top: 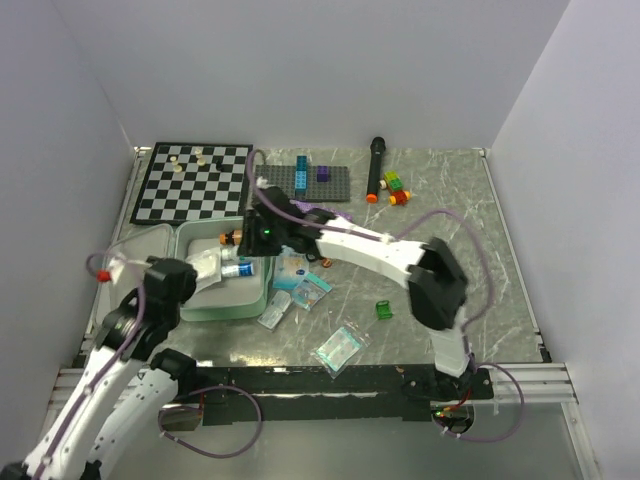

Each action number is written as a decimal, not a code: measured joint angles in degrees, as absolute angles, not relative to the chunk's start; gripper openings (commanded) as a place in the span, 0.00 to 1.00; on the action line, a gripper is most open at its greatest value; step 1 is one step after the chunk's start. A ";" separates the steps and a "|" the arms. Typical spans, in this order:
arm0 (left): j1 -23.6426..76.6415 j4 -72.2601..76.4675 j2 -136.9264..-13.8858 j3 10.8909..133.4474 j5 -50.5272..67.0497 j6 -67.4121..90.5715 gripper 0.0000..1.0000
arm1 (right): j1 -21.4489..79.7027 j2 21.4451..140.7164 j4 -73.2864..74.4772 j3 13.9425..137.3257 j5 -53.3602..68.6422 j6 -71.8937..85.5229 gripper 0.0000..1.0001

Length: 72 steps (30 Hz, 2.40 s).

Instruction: Organize the medicine kit

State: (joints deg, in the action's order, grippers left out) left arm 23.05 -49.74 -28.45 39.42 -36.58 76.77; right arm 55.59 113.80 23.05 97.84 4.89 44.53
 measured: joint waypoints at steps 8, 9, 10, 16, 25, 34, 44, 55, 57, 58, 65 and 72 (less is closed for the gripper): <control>23.05 -40.58 -46.00 36.75 -29.32 73.47 0.39 | 52.62 90.54 15.53 73.54 2.46 38.19 0.47; 23.05 -40.01 -47.51 36.73 -29.06 73.17 0.38 | 52.64 89.27 15.31 71.42 2.42 37.65 0.47; 23.05 -39.33 -48.69 36.73 -29.04 73.03 0.39 | 52.64 88.33 15.20 69.58 2.37 37.17 0.47; 22.33 -35.07 -57.58 36.73 -29.17 72.55 0.33 | 52.69 85.01 15.38 61.52 1.26 34.37 0.46; 17.78 -31.79 -66.43 36.73 -29.17 71.48 0.25 | 50.92 75.68 15.31 55.13 -0.47 32.69 0.45; 15.18 -28.45 -75.50 38.70 -28.91 69.36 0.25 | 46.89 71.22 14.33 49.78 -0.43 32.71 0.45; 11.16 -25.93 -80.49 42.59 -28.25 66.85 0.27 | 46.06 68.31 14.06 48.16 -0.40 32.69 0.45; 11.16 -24.27 -78.24 45.50 -26.63 62.76 0.35 | 45.69 68.40 13.67 47.44 1.26 32.21 0.45; 11.16 -24.45 -76.84 46.28 -26.48 62.15 0.37 | 45.69 68.40 13.69 47.46 1.54 31.86 0.45; 11.16 -24.60 -75.53 46.33 -26.26 61.98 0.38 | 45.69 68.40 13.74 47.46 1.58 31.66 0.45; 11.16 -26.79 -62.06 45.54 -22.63 60.05 0.45 | 45.76 69.08 14.74 48.10 1.30 28.21 0.46; 11.18 -22.48 -51.18 37.50 -10.04 54.30 0.38 | 47.18 75.26 15.22 53.08 4.14 22.81 0.45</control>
State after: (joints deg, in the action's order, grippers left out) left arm 11.18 -22.48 -51.18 37.50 -10.04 54.30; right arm 47.18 75.26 15.22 53.08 4.14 22.81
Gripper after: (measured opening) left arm 0.413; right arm 0.451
